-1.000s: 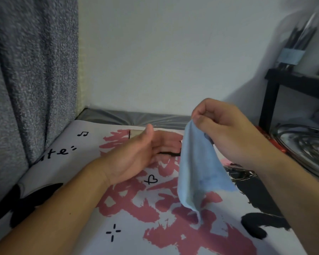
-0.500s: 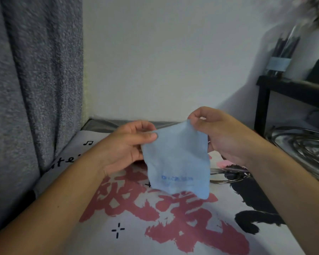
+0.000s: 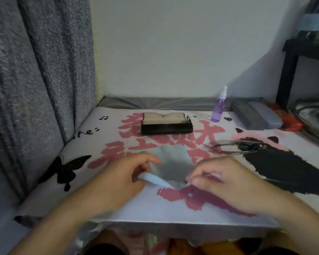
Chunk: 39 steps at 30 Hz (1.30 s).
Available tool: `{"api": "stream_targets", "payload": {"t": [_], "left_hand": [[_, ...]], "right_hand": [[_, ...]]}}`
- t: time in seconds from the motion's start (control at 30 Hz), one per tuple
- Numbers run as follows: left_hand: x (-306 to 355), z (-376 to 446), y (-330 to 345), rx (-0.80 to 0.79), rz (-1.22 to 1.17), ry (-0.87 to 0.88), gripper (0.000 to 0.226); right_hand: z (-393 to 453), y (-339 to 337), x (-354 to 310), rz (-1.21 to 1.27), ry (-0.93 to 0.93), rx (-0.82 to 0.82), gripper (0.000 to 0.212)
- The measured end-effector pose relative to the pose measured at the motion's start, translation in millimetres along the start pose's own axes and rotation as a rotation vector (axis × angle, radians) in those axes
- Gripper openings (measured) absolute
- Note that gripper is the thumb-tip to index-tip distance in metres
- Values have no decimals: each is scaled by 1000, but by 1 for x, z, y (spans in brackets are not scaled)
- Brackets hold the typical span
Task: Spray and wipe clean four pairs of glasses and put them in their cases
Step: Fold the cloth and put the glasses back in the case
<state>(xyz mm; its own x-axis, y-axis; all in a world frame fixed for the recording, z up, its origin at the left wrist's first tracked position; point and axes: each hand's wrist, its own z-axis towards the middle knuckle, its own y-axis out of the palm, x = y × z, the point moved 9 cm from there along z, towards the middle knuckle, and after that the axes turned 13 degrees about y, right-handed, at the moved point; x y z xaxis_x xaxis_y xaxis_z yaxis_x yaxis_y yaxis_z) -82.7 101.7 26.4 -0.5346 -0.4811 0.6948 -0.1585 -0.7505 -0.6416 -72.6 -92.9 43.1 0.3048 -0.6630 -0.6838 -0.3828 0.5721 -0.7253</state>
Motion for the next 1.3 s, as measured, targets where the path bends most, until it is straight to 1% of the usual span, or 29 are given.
{"api": "stream_targets", "payload": {"t": [0.03, 0.07, 0.1, 0.23, 0.27, 0.3, 0.37, 0.4, 0.47, 0.53, 0.63, 0.73, 0.9, 0.97, 1.07, 1.13, 1.2, 1.23, 1.27, 1.3], "left_hand": [[-1, -10, 8, -12, 146, 43, 60], [3, -16, 14, -25, 264, 90, 51], [6, -21, 16, -37, 315, 110, 43], [8, -27, 15, -76, 292, 93, 15], [10, -25, 12, -72, 246, 69, 6], [9, -22, 9, -55, 148, 19, 4], [1, -13, 1, 2, -37, -121, 20], [-3, -7, -6, 27, -26, -174, 27], [-14, 10, -21, 72, 143, -246, 35], [-28, 26, -33, 114, 319, -318, 39], [-56, 38, -34, 121, 339, -398, 40], [-67, 38, -31, 119, 325, -411, 40], [-68, 37, -34, 153, 316, -423, 36], [-68, 37, -33, 147, 314, -436, 34], [-63, 39, -31, 127, 373, -429, 31], [-61, 39, -31, 117, 404, -441, 27], [-63, 38, -30, 127, 367, -465, 18], [-64, 37, -30, 142, 329, -470, 18], [-63, 36, -30, 161, 299, -456, 24], [-58, 36, -30, 190, 297, -404, 29]], "right_hand": [[-7, 15, 6, -35, -26, -13, 11], [-12, 23, 9, -49, -53, -3, 10], [-16, 25, 12, -29, -65, 15, 11], [-16, 15, 17, 80, -40, 41, 14], [-13, 13, 16, 94, -24, 32, 14], [-9, 10, 15, 113, -6, 29, 14], [7, 0, 14, 140, 45, 64, 15], [18, -7, 15, 158, 70, 113, 16], [44, -20, 17, 179, 107, 221, 18], [71, -21, 16, 97, 124, 274, 20], [97, -11, 16, -72, 177, 263, 18], [102, -9, 18, -172, 206, 297, 8], [106, -11, 27, -157, 234, 330, 16], [106, -12, 30, -133, 249, 336, 16], [108, -13, 34, -93, 269, 341, 12], [108, -14, 37, -74, 272, 342, 11], [109, -14, 40, -72, 285, 344, 14], [111, -14, 42, -82, 291, 353, 17], [110, -15, 42, -84, 287, 378, 20], [108, -18, 39, -72, 261, 423, 23]]}}
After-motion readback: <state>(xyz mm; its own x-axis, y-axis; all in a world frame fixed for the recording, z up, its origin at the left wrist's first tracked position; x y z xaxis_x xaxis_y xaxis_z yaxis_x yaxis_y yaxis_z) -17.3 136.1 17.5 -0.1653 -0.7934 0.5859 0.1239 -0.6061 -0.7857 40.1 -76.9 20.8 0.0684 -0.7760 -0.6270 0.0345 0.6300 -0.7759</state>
